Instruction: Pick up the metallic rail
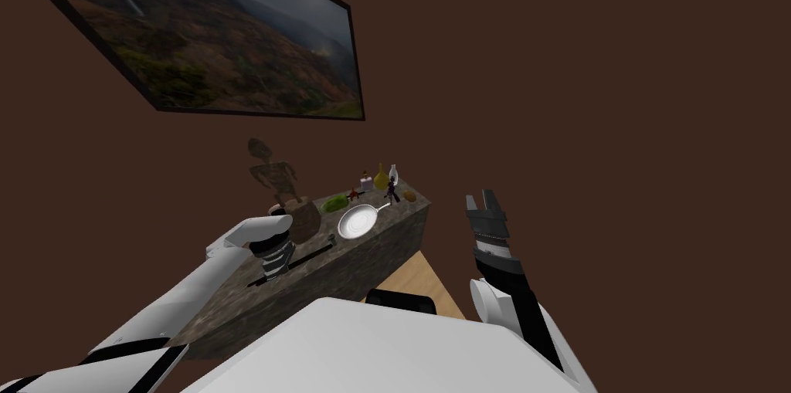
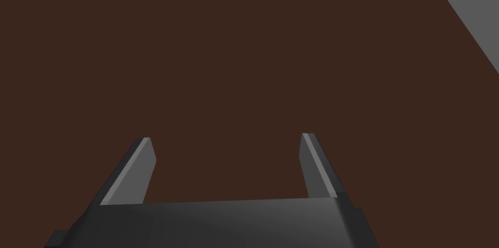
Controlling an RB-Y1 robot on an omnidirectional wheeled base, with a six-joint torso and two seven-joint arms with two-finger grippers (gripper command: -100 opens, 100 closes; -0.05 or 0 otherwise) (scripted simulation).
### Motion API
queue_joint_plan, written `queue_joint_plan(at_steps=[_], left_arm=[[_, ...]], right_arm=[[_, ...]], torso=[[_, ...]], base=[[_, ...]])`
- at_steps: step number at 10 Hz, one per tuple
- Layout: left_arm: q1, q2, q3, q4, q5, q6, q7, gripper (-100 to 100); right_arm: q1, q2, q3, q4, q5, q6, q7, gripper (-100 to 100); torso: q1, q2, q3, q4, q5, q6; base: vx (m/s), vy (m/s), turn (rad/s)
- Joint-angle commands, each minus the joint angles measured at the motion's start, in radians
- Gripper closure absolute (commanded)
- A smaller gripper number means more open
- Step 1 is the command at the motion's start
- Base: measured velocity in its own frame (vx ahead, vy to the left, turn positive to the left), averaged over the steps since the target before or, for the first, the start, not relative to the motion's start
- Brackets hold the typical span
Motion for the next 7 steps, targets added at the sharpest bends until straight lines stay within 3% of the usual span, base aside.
queue_joint_plan(at_steps=[1,2,3,4,6,7], left_arm=[[0.000,0.000,0.000,0.000,0.000,0.000,0.000,100],[0.000,0.000,0.000,0.000,0.000,0.000,0.000,100],[0.000,0.000,0.000,0.000,0.000,0.000,0.000,0],[0.000,0.013,0.010,-0.025,0.014,0.028,0.009,100],[0.000,0.014,0.009,-0.028,0.015,0.029,0.010,100],[-0.001,0.015,0.010,-0.030,0.016,0.033,0.011,0]], right_arm=[[0.000,0.000,0.000,0.000,0.000,0.000,0.000,0],[0.000,0.000,0.000,0.000,0.000,0.000,0.000,0],[0.000,0.000,0.000,0.000,0.000,0.000,0.000,0],[0.000,0.000,0.000,0.000,0.000,0.000,0.000,0],[0.000,0.000,0.000,0.000,0.000,0.000,0.000,0],[0.000,0.000,0.000,0.000,0.000,0.000,0.000,0]], torso=[[0.000,0.000,0.000,0.000,0.000,0.000],[0.000,0.000,0.000,0.000,0.000,0.000],[0.000,0.000,0.000,0.000,0.000,0.000],[0.000,0.000,0.000,0.000,0.000,0.000],[-0.001,-0.001,0.000,0.000,-0.001,0.000],[-0.001,-0.001,0.000,0.000,0.000,0.000]], base=[[0.000,0.000,0.000],[0.000,0.000,0.000],[0.000,0.000,0.000],[0.006,-0.004,0.018],[0.009,-0.003,0.014],[0.000,0.000,0.000]])
